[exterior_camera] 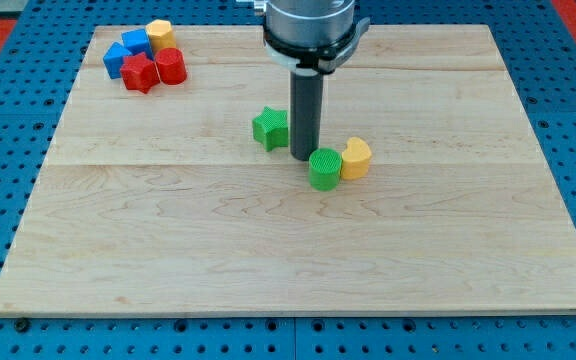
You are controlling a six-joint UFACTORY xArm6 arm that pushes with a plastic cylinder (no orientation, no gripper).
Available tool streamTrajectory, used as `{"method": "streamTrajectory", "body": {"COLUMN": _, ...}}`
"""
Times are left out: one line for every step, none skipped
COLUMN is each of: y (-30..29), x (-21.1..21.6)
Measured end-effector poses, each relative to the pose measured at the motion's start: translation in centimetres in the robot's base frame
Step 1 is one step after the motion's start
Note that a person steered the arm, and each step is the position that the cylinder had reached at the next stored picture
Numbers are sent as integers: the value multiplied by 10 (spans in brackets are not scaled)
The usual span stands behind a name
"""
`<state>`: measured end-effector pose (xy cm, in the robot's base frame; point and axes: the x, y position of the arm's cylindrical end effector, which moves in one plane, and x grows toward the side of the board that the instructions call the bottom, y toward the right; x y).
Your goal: Move your arm right to the yellow heart
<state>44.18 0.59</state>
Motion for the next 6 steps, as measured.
{"method": "streamTrajectory", "body": {"y": -50, "x": 48}}
{"method": "streamTrajectory", "body": {"y": -77, "x": 59}}
{"method": "streamTrajectory", "body": {"y": -46, "x": 106}}
{"method": "streamTrajectory", "body": {"y": 75, "x": 96}}
{"method": "streamTrajectory", "body": {"y": 149, "x": 74}}
{"method": "streamTrajectory", "body": {"y": 150, "x": 71}}
